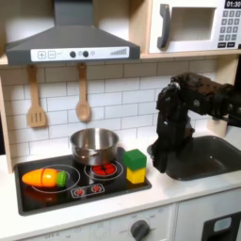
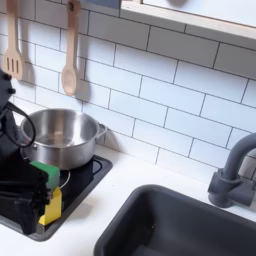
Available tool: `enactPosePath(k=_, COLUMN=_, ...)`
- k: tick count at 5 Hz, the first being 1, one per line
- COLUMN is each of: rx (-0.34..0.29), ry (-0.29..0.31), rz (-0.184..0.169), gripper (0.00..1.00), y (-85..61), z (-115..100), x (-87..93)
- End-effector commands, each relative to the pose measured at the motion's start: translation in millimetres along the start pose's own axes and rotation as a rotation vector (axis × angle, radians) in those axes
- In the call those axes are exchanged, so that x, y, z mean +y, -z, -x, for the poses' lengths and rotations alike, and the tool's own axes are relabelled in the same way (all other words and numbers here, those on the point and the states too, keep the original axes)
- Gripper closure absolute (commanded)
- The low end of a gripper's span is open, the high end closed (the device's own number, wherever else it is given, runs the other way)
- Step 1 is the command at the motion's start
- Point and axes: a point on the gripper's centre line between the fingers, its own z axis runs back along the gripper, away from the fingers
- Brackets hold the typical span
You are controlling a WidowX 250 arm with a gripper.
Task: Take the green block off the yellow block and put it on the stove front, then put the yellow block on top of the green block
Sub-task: 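Take the green block off the yellow block and put it on the stove front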
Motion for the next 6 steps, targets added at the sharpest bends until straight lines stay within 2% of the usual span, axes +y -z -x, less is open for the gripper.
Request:
enactPosePath(k=1, rx=-0.001, ry=-0.033, rz=-0.008, gripper=0.00, y=1.3, z=-9, x=6.9)
enactPosePath(k=3, rx=-0.017, ry=-0.037, rz=-0.008, gripper=0.00, y=2.1, z=-20, x=6.5)
enactPosePath(k=5, rx=0.036, ry=-0.066, rz=-0.008, gripper=0.00, y=22.2, z=-40, x=8.4)
enactPosePath(k=6, rx=0.035, ry=-0.072, rz=-0.015, gripper=0.00, y=24.1, z=-51, x=10.8)
